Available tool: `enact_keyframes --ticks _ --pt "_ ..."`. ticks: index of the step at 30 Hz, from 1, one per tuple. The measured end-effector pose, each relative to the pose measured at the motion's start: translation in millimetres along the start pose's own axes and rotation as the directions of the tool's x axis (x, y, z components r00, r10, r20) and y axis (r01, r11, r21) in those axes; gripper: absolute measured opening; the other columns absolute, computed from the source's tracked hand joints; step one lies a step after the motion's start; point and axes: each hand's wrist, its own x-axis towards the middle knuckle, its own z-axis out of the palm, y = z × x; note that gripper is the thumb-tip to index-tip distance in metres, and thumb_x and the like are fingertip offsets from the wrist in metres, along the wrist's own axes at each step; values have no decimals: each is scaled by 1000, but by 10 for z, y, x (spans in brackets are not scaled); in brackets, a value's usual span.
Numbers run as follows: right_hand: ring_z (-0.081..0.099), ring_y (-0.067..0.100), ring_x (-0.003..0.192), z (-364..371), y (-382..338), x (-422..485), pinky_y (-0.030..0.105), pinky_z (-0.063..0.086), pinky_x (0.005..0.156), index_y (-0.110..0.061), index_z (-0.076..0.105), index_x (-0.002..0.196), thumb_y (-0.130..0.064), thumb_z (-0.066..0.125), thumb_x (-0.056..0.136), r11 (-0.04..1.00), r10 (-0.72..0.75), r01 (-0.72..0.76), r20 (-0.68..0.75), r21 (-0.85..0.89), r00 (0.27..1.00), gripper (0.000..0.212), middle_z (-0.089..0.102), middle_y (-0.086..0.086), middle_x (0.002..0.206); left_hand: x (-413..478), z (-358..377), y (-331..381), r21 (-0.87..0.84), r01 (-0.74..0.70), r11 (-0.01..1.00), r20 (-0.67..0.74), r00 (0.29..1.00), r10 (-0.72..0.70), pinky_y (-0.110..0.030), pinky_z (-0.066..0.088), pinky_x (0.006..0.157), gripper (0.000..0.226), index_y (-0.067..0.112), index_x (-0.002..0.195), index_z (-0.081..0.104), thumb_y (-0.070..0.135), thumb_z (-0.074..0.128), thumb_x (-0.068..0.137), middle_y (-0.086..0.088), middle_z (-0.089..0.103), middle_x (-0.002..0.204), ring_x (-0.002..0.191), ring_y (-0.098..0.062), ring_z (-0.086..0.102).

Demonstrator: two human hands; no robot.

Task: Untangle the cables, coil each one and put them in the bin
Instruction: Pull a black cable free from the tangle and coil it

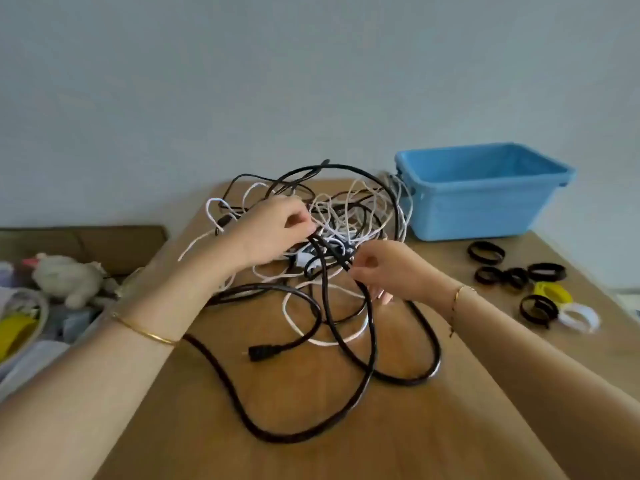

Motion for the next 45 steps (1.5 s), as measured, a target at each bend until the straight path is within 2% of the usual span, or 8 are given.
enact_keyframes --ticks 7,12,15,21,26,31,37,45 --pt "61 22 85 168 -269 -176 41 53 78 -10 61 92 -21 52 90 972 -111 47 -273 -229 956 14 64 4 91 -554 -230 1 98 19 995 452 890 -62 -33 50 90 72 20 103 69 74 42 63 7 69 99 92 -9 64" --pt "63 15 53 196 -454 -300 28 47 55 -2 58 77 -28 44 96 991 -110 91 -206 -100 972 35 68 10 70 -638 -350 42 -76 75 994 590 807 -16 -17 46 70 28 17 89 68 43 56 90 6 65 66 64 -11 61" --pt "60 16 47 213 -513 -376 27 45 52 -7 58 70 -37 39 98 995 -96 94 -219 -19 971 45 64 8 63 -690 -390 77 -177 190 966 468 880 -87 -23 43 55 22 12 81 60 20 50 99 3 48 60 57 -11 44" --pt "65 26 68 230 -809 -478 32 54 58 -2 64 94 -39 34 101 883 -133 187 -152 431 979 47 67 12 76 -664 -495 314 -812 294 505 108 925 -365 -13 22 33 19 6 88 49 13 39 103 1 40 63 44 -4 33" --pt "67 28 94 234 -1044 -509 41 52 89 -5 58 113 -30 37 102 623 -252 226 -82 749 964 35 69 16 98 -632 -528 627 -964 180 195 73 887 -457 -17 42 45 28 6 75 52 13 43 101 -6 49 66 48 -11 48" --pt "66 28 82 276 -1082 -609 48 50 91 -3 53 110 -16 41 100 441 -397 176 15 880 917 20 65 14 84 -613 -474 746 -914 111 391 -136 824 -551 -17 36 44 21 10 76 49 15 59 94 -5 46 69 56 -13 40" --pt "50 15 55 90 -1034 -621 27 48 53 -3 51 96 -9 36 100 317 -402 216 -75 924 913 16 47 5 71 -710 -431 579 -770 240 591 -142 839 -525 -23 39 61 27 15 77 55 31 52 98 -1 52 76 70 -12 48" --pt "49 15 58 -239 -845 -415 29 49 54 -9 52 90 -9 37 100 117 -292 342 -297 932 909 18 45 4 73 -999 -403 464 -556 327 764 419 904 -83 -26 54 81 40 3 104 62 39 65 87 -7 70 99 89 -15 66"
